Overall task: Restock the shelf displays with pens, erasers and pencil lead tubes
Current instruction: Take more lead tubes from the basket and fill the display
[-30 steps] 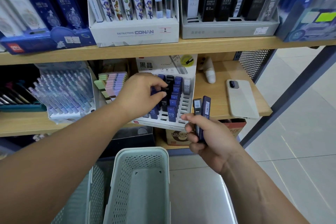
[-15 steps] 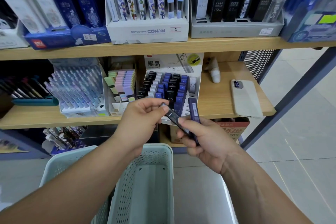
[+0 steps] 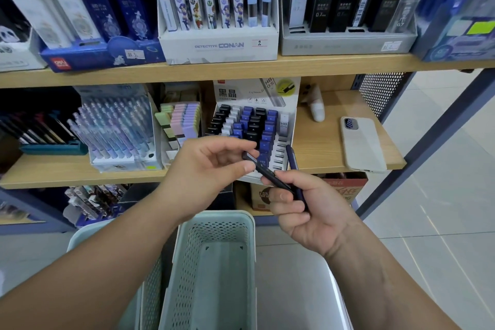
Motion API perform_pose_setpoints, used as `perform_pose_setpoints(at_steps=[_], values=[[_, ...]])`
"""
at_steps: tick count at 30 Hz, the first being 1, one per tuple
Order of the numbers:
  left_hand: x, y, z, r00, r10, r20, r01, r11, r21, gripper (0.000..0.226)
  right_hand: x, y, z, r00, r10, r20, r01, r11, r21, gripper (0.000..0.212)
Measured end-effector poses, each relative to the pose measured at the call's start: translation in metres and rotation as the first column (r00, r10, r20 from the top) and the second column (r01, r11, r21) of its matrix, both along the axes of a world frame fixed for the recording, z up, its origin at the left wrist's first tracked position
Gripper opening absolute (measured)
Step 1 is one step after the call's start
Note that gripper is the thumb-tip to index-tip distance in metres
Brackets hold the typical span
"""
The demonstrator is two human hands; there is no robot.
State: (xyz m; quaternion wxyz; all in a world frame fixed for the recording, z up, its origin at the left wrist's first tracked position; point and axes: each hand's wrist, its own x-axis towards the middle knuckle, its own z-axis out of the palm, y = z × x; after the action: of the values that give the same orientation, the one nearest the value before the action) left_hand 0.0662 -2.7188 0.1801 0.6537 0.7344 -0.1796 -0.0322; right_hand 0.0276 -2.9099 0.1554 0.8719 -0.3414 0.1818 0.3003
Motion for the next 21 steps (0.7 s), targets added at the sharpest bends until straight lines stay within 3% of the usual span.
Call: perform_pose_setpoints(at_steps=[3, 7, 12, 15, 21], values=[[0.005, 0.003, -0.002, 0.999, 0.027, -0.024, -0.030, 0.995, -0.098, 0.024, 0.002, 0.002, -0.001, 1.000, 0.010, 0.016, -0.009, 0.999, -0.033, 0.020], [0.018, 0.008, 0.001, 0.993, 0.120, -0.013, -0.120, 0.990, -0.072, 0.026, 0.003, 0.006, -0.005, 0.998, -0.019, 0.060, 0.034, 0.963, -0.266, 0.012], [0.048, 0.016, 0.007, 0.963, 0.203, 0.176, -0.241, 0.941, 0.235, 0.015, 0.008, 0.000, -0.013, 0.981, -0.176, 0.082, 0.194, 0.887, -0.418, 0.018], [0.059, 0.011, 0.001, 0.946, 0.140, 0.292, -0.263, 0.856, 0.444, 0.012, 0.010, -0.003, -0.015, 0.971, -0.222, 0.089, 0.238, 0.874, -0.423, 0.018], [0.074, -0.002, -0.009, 0.922, -0.029, 0.387, -0.237, 0.747, 0.621, 0.013, 0.012, -0.004, -0.017, 0.966, -0.233, 0.117, 0.260, 0.874, -0.411, 0.015]])
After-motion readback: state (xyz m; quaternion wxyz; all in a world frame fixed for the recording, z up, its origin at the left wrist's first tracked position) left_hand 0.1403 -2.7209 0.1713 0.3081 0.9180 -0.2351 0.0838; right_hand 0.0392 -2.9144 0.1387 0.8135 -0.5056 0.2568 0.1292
